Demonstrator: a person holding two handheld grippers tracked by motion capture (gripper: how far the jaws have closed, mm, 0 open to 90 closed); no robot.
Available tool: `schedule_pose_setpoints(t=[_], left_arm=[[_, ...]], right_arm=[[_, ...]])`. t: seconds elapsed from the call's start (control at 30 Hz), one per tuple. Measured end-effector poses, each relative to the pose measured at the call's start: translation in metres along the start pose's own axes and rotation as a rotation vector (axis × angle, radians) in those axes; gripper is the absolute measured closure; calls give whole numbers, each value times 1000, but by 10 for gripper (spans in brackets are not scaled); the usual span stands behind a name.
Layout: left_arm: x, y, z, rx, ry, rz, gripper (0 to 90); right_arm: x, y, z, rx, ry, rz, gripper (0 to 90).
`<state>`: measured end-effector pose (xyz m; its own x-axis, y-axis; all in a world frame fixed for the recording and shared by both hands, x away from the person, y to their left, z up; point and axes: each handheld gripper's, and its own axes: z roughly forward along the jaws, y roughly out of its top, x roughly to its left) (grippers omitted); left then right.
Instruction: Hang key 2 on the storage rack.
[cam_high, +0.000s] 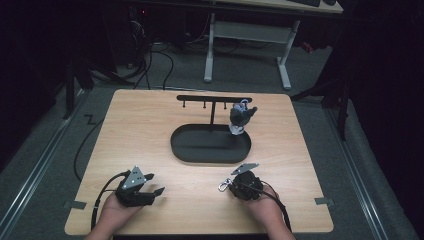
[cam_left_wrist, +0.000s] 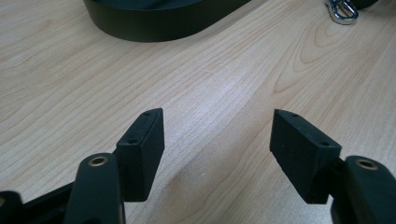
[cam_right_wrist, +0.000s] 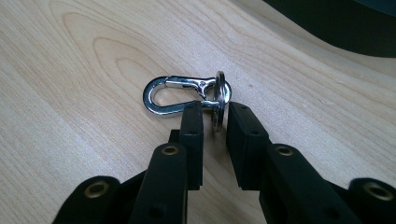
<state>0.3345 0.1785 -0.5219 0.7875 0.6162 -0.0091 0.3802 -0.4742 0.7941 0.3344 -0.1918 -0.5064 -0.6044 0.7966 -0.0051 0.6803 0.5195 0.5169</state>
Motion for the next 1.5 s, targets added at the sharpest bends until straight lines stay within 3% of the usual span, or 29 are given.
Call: schedule_pose_setpoints(t=[0.23,0.5,0.77,0.87,0.9,1.13,1.27,1.37,1.47,1.5], left_arm=[[-1,0,-1,-2,-1,1,358],[0,0,-1,-9,0,-5,358],[0,0,-1,-4,-1,1,358],[0,0,-2,-8,2,-3,358],[1,0,-2,-10,2,-5,358],[-1,0,-1,-9,-1,-6,358],[-1,0,-2,-8,-2,-2,358],[0,0,-2,-11,0,-7,358],[2,0,-2,-16,3,-10,358],[2,0,-2,-16,3,-11,358]], right_arm=[[-1,12,0,99,12,28,754],[-2,24,1,208,22,-21,826],[-5,36,-2,261,24,-27,834],[-5,40,-2,288,35,-8,885],[-6,43,-3,293,32,-30,886],[-4,50,-6,342,66,-29,889],[-4,55,-13,386,79,-35,890],[-5,63,-23,415,93,-66,891],[-9,72,-36,427,98,-46,891],[-12,74,-40,417,97,-81,891]])
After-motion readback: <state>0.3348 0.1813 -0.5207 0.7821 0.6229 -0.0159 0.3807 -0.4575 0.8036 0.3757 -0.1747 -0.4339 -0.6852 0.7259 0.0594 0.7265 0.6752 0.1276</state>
